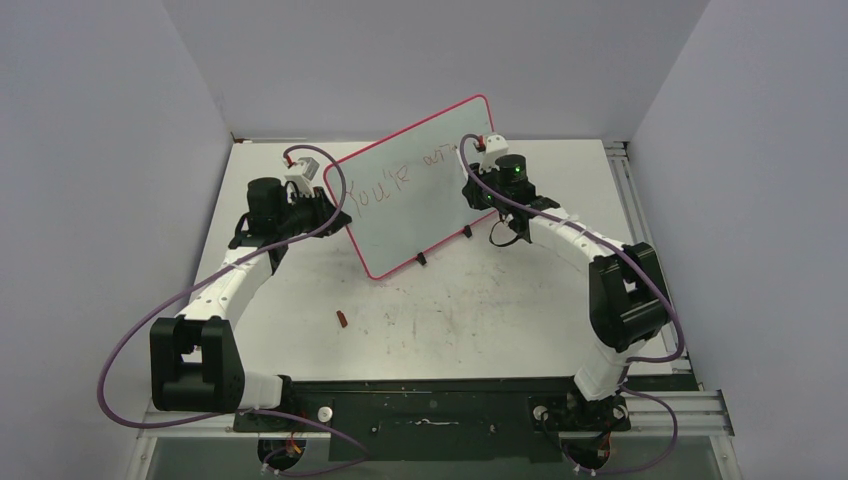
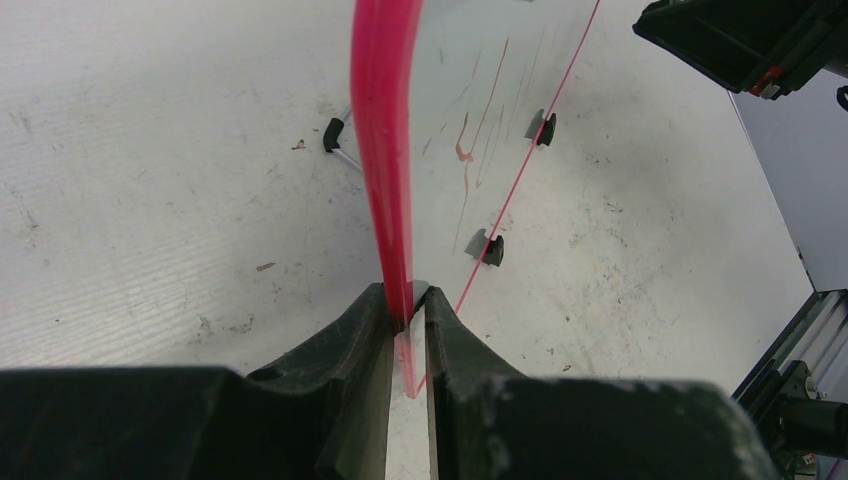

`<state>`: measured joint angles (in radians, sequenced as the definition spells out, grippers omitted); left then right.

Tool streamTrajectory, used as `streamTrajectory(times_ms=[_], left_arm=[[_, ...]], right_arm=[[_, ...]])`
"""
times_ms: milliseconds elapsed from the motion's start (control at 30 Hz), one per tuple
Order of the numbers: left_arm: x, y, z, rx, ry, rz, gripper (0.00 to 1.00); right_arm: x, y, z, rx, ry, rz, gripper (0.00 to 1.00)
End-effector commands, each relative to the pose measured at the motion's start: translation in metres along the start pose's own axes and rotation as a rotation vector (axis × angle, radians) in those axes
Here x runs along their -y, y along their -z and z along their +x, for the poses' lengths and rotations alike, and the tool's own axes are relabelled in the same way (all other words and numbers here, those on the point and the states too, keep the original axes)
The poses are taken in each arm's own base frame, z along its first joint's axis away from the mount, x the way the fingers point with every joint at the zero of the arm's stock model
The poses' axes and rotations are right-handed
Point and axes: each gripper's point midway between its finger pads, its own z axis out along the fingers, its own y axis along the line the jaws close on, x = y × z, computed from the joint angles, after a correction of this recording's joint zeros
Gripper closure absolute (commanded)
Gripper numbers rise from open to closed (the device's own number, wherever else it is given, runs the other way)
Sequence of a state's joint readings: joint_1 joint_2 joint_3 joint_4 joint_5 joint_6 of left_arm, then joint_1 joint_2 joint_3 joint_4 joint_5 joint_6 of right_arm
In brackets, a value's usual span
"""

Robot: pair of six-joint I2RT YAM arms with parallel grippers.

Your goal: Write a sentence on the whiteboard

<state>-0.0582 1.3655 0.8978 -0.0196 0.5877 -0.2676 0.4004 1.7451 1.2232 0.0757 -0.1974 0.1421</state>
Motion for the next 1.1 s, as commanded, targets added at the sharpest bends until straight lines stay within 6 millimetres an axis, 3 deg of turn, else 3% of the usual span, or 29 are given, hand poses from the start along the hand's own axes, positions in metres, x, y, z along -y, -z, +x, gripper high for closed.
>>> streamTrajectory(times_ms=[0,400,733,1067], left_arm=[[0.006,0.005,-0.017,0.036,-0.037,-0.006,1.00],[0.006,0.005,-0.017,0.035,-0.035,-0.007,1.00],[0.006,0.006,-0.018,0.038,-0.037,-0.006,1.00],[0.002,0.004,-0.014,0.023,-0.034,-0.020,1.00]], right_arm=[[0.003,0.003,0.003,0.009,0.000,0.014,0.95],[0.008,0.002,0.001,0.012,0.002,0.042,0.95],[0.009,0.002,-0.024,0.054,0.018,0.047,0.95],[0.003,0.027,-0.043,0.117,0.017,0.039,0.95]])
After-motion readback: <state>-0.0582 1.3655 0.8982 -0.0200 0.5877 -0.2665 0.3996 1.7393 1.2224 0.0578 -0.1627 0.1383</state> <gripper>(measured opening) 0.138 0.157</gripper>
